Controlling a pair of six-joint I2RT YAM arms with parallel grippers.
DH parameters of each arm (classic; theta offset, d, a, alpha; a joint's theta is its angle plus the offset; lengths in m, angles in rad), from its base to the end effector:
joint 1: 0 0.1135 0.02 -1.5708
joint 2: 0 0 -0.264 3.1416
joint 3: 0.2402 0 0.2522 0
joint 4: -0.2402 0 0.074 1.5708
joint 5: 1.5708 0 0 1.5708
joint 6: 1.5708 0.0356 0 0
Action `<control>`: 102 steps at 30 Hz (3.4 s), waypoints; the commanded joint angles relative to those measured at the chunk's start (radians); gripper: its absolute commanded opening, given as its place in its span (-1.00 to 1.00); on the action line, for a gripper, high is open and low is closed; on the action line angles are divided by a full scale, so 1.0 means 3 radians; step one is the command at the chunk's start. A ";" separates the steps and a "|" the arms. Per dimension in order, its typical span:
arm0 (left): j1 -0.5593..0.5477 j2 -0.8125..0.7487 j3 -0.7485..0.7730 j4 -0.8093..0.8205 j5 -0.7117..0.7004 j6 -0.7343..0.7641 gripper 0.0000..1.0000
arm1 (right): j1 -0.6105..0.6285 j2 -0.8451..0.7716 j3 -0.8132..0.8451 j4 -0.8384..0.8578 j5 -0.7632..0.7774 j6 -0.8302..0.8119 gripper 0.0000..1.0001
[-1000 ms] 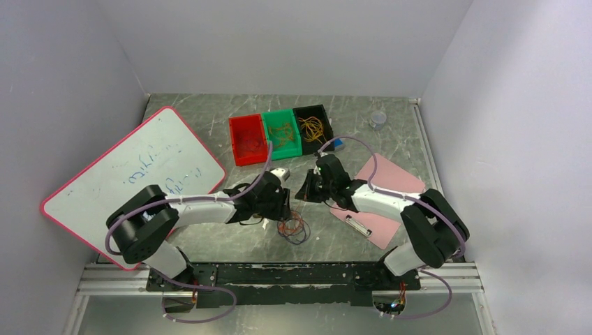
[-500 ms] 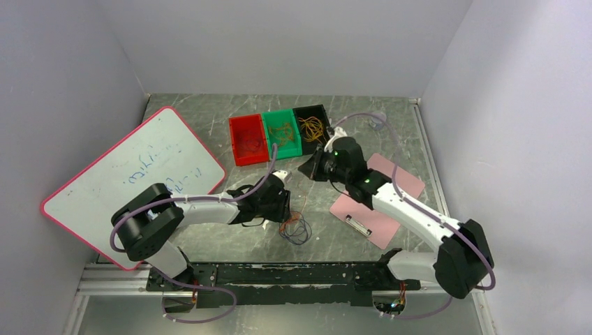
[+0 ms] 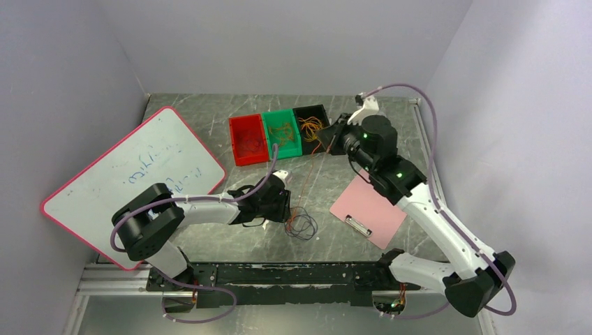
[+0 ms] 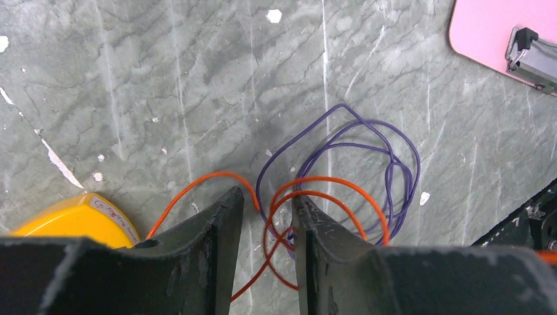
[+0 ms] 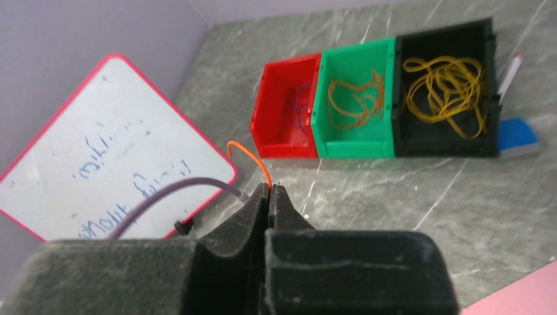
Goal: Untangle the cables
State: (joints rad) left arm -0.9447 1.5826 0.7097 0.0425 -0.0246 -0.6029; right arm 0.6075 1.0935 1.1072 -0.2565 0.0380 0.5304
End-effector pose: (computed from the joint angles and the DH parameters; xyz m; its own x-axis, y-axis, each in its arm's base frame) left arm 0.1768 -0.2429 0.1475 -0.8101 0.1529 -0.5659 0.4140 0.8328 -0.3676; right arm 0.2054 0.1411 0.3850 -0.4435 0.3073 -0.8419 -0.3660 0.7953 0.4832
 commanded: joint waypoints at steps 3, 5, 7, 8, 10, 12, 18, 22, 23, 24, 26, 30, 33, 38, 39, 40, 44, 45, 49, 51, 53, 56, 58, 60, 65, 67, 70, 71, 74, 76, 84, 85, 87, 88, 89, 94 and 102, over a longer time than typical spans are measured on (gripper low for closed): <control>-0.0036 0.0077 -0.0013 -0.0019 -0.0114 -0.0030 -0.23 | -0.0022 -0.0152 0.0500 -0.0367 0.0443 -0.0365 -1.00; -0.0036 0.0072 -0.0019 -0.0027 -0.0120 -0.0037 -0.25 | -0.0022 -0.0175 0.0605 -0.0416 0.0519 -0.0439 -1.00; -0.0040 0.0063 -0.0021 -0.0041 -0.0133 -0.0039 -0.27 | -0.0028 -0.0199 0.0695 -0.0450 0.0598 -0.0500 -1.00; -0.0038 0.0060 -0.0025 -0.0048 -0.0141 -0.0041 -0.27 | -0.0029 -0.0208 0.0738 -0.0471 0.0640 -0.0535 -1.00; -0.0037 0.0047 -0.0033 -0.0059 -0.0155 -0.0046 -0.27 | -0.0028 -0.0223 0.0830 -0.0507 0.0715 -0.0602 -1.00; -0.0037 0.0035 -0.0042 -0.0072 -0.0170 -0.0049 -0.28 | -0.0029 -0.0224 0.0934 -0.0555 0.0805 -0.0676 -1.00; -0.0038 -0.0007 -0.0050 -0.0121 -0.0226 -0.0063 -0.25 | -0.0029 -0.0174 0.1281 -0.0704 0.1054 -0.0959 -1.00; -0.0037 -0.0155 -0.0066 -0.0144 -0.0223 -0.0088 -0.16 | -0.0027 -0.0176 0.1350 -0.0735 0.1155 -0.1051 -1.00; -0.0037 -0.0226 -0.0069 -0.0154 -0.0207 -0.0100 -0.14 | -0.0026 -0.0177 0.1324 -0.0742 0.1150 -0.1041 -1.00; -0.0036 -0.0309 -0.0070 -0.0163 -0.0200 -0.0112 -0.13 | -0.0030 -0.0182 0.1280 -0.0738 0.1118 -0.1026 -1.00; -0.0038 -0.0538 -0.0056 -0.0199 -0.0201 -0.0119 -0.10 | -0.0027 -0.0194 0.1167 -0.0727 0.1032 -0.0961 -1.00; -0.0034 -0.0931 -0.0007 -0.0304 -0.0313 -0.0123 -0.02 | -0.0027 -0.0251 0.0873 -0.0657 0.0910 -0.0812 -1.00; -0.0018 -0.1151 0.0057 -0.0437 -0.0412 -0.0097 -0.08 | -0.0029 -0.0279 0.0716 -0.0599 0.0845 -0.0733 -1.00; 0.0062 -0.1369 0.0085 -0.0532 -0.0408 -0.0043 -0.18 | -0.0028 -0.0258 0.0611 -0.0584 0.0770 -0.0701 -1.00; 0.0085 -0.1390 0.0086 -0.0548 -0.0406 -0.0042 -0.17 | -0.0026 -0.0252 0.0606 -0.0585 0.0742 -0.0696 -1.00; 0.0105 -0.1405 0.0077 -0.0550 -0.0393 -0.0034 -0.17 | -0.0030 -0.0250 0.0600 -0.0581 0.0718 -0.0690 -1.00; 0.0152 -0.1389 0.0012 -0.0471 -0.0265 0.0016 -0.02 | -0.0026 -0.0254 0.0589 -0.0540 0.0693 -0.0669 -1.00; 0.0153 -0.1355 0.0003 -0.0424 -0.0211 0.0035 0.02 | -0.0030 -0.0250 0.0589 -0.0532 0.0701 -0.0674 -1.00; 0.0149 -0.1037 0.0060 -0.0316 -0.0017 0.0119 0.08 | -0.0028 -0.0230 0.0584 -0.0477 0.0722 -0.0693 -1.00; 0.0148 -0.0848 0.0103 -0.0244 0.0062 0.0161 0.11 | -0.0027 -0.0204 0.0588 -0.0472 0.0703 -0.0694 -1.00; 0.0135 -0.0665 0.0175 -0.0177 0.0142 0.0207 0.15 | -0.0026 -0.0169 0.0594 -0.0490 0.0669 -0.0685 -1.00; 0.0072 -0.0423 0.0292 -0.0101 0.0192 0.0273 0.27 | -0.0027 -0.0150 0.0580 -0.0507 0.0610 -0.0653 -1.00; 0.0016 -0.0279 0.0372 -0.0107 0.0159 0.0321 0.28 | -0.0026 -0.0166 0.0547 -0.0490 0.0592 -0.0631 -1.00; -0.0030 -0.0129 0.0422 -0.0138 0.0110 0.0347 0.28 | -0.0027 -0.0187 0.0521 -0.0474 0.0587 -0.0615 -1.00; -0.0137 0.0137 0.0468 -0.0276 0.0043 0.0366 0.04 | -0.0031 -0.0182 0.0522 -0.0479 0.0568 -0.0632 -1.00; -0.0168 0.0156 0.0435 -0.0374 -0.0067 0.0312 -0.09 | -0.0026 -0.0188 0.0523 -0.0479 0.0582 -0.0640 -1.00; -0.0175 0.0074 0.0287 -0.0510 -0.0184 0.0208 -0.26 | -0.0030 -0.0196 0.0519 -0.0458 0.0594 -0.0649 -1.00; -0.0175 0.0017 0.0234 -0.0547 -0.0238 0.0165 -0.33 | -0.0031 -0.0202 0.0518 -0.0456 0.0597 -0.0648 -1.00; -0.0175 -0.0189 0.0140 -0.0679 -0.0343 0.0076 -0.36 | -0.0030 -0.0209 0.0503 -0.0444 0.0590 -0.0651 -1.00; -0.0175 -0.0346 0.0143 -0.0780 -0.0392 0.0057 -0.33 | -0.0026 -0.0216 0.0486 -0.0437 0.0592 -0.0645 -1.00; -0.0087 -0.0660 0.0539 -0.0930 -0.0384 0.0340 0.22 | -0.0027 -0.0254 0.0421 -0.0432 0.0579 -0.0608 -1.00; -0.0047 -0.0652 0.0599 -0.0933 -0.0349 0.0381 0.24 | -0.0030 -0.0262 0.0418 -0.0441 0.0586 -0.0605 -1.00; 0.0053 -0.0599 0.0676 -0.0894 -0.0218 0.0482 0.25 | -0.0029 -0.0286 0.0393 -0.0459 0.0601 -0.0599 -1.00; 0.0108 -0.0553 0.0707 -0.0854 -0.0154 0.0536 0.25 | -0.0031 -0.0290 0.0379 -0.0472 0.0625 -0.0592 -1.00; 0.0161 -0.0486 0.0744 -0.0825 -0.0092 0.0586 0.23 | -0.0028 -0.0293 0.0377 -0.0500 0.0667 -0.0576 -1.00; 0.0298 -0.0031 0.1024 -0.0807 0.0061 0.0873 0.16 | -0.0031 -0.0238 0.0371 -0.0773 0.1073 -0.0521 -1.00; 0.0343 0.0361 0.1275 -0.0796 0.0170 0.1011 0.12 | -0.0237 -0.0128 0.0119 -0.0942 0.1378 -0.0518 -1.00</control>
State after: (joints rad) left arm -0.8486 1.6714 1.0412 -0.2104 -0.0212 -0.3443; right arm 0.5755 1.0382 1.1843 -0.4919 0.3763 0.3641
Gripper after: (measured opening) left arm 0.565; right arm 0.013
